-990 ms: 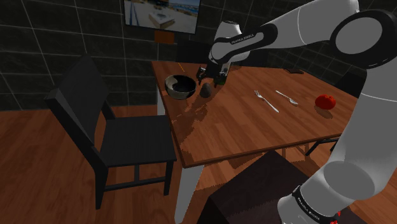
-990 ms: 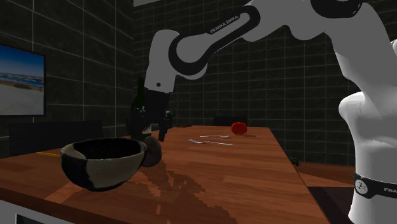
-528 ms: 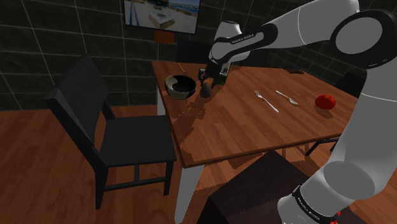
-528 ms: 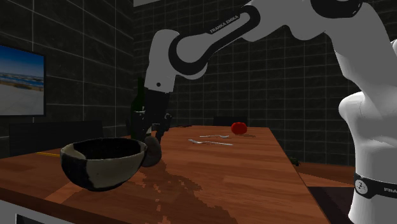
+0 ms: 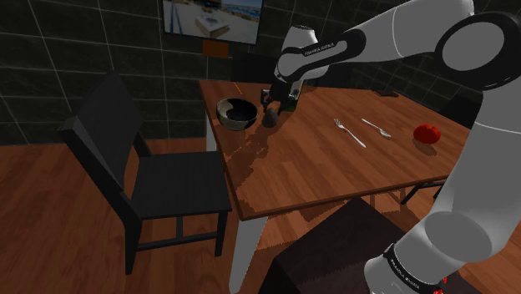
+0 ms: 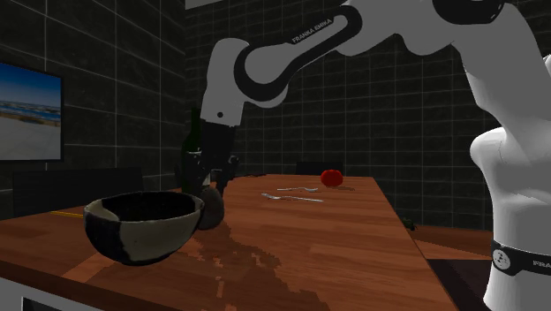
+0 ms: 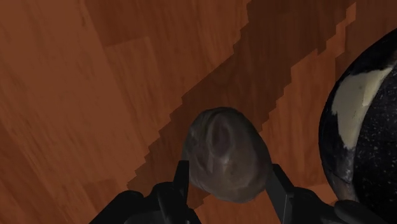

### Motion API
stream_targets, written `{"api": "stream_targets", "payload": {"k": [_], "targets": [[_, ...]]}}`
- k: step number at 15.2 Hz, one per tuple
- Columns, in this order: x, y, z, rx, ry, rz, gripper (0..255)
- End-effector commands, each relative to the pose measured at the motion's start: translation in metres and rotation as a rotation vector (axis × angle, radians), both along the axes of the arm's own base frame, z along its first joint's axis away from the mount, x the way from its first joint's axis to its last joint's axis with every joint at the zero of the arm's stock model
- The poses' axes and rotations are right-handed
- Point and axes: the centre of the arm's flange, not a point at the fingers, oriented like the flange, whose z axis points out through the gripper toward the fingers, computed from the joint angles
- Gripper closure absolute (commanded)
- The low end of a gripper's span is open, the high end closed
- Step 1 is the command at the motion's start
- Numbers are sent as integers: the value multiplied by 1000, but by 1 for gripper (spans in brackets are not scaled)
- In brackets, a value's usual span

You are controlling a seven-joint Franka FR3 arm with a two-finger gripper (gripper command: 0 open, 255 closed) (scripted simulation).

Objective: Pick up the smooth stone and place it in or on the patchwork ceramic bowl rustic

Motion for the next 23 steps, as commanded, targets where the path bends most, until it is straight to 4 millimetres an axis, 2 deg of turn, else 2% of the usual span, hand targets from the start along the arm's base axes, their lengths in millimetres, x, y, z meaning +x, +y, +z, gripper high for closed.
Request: {"api": "stream_targets", "payload": {"k": [1,23], "targets": [[0,0,9,0,0,0,255],[0,0,126,0,0,0,255]]}}
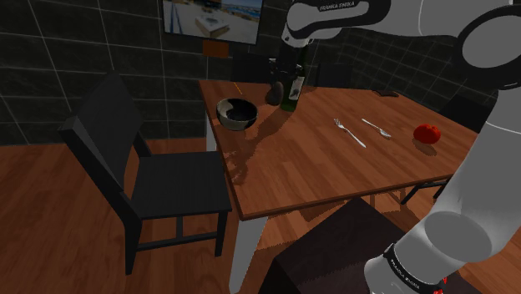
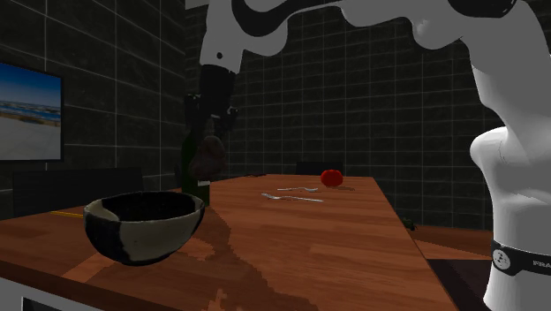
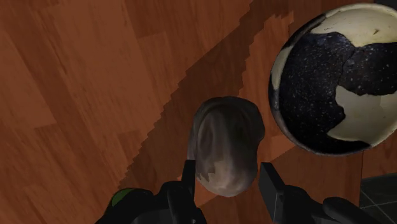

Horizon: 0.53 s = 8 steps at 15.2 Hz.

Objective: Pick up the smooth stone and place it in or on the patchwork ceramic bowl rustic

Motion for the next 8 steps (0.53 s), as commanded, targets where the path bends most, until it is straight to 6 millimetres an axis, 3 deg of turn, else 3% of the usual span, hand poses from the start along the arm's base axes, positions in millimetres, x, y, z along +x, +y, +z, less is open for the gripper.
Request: {"api": "stream_targets", "payload": {"k": [1,8], "targets": [[-1,-1,10,0,0,0,255],[-1,-1,43,0,0,0,255]]}}
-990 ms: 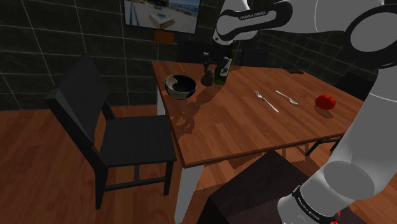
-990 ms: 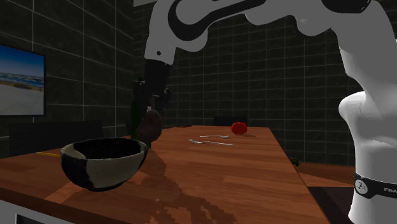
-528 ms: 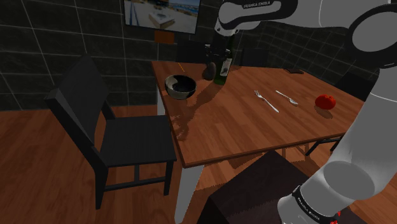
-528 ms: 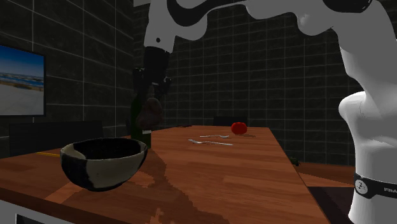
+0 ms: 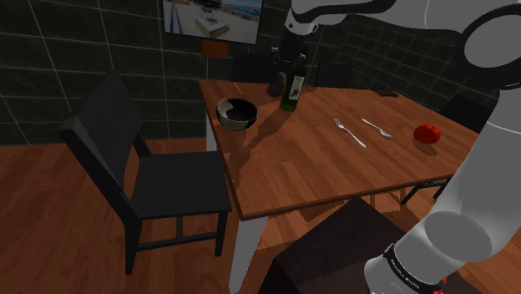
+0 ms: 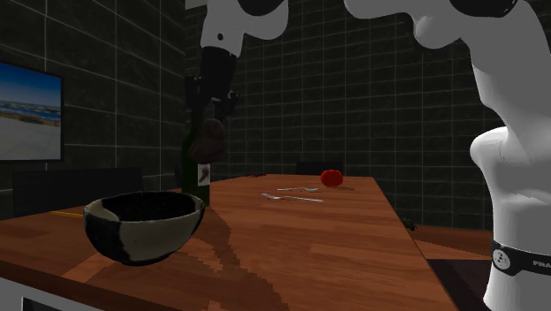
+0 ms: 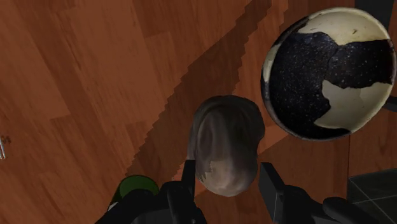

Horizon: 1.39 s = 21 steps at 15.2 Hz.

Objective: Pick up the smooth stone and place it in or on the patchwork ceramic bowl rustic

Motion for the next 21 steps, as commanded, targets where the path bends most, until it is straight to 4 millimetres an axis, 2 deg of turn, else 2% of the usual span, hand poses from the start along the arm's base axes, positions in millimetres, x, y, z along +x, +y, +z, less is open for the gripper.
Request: {"api": "stream_targets", "payload": {"k": [1,12,21], "targets": [[4,13,6,0,0,0,255],[45,151,29,0,0,0,255],[45,151,-18,0,0,0,255]]}}
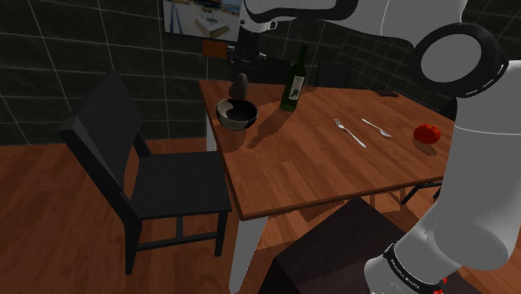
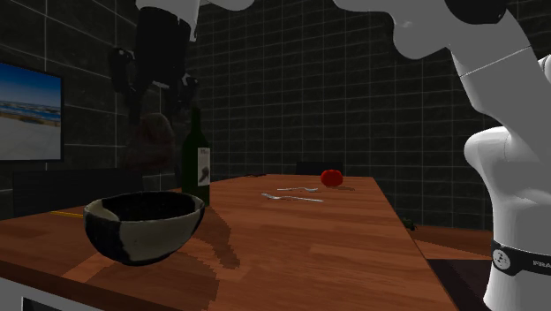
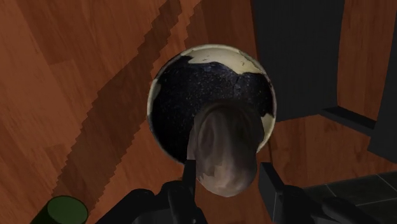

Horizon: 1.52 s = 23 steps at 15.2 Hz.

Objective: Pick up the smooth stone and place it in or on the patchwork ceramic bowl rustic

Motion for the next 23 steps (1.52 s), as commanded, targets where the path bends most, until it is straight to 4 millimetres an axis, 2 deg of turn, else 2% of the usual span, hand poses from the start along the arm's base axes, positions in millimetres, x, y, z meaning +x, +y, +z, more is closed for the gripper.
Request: {"api": "stream_targets", "payload": {"k": [1,9,16,17,22,23], "targets": [[0,-1,-10,0,-1,0,255],[0,-1,-53,0,-1,0,255],[0,-1,-53,0,-1,0,255],[0,-1,-53,0,-1,0,0],[0,-1,-53,0,-1,0,0],[-2,0,-40,0,-1,0,0]]}}
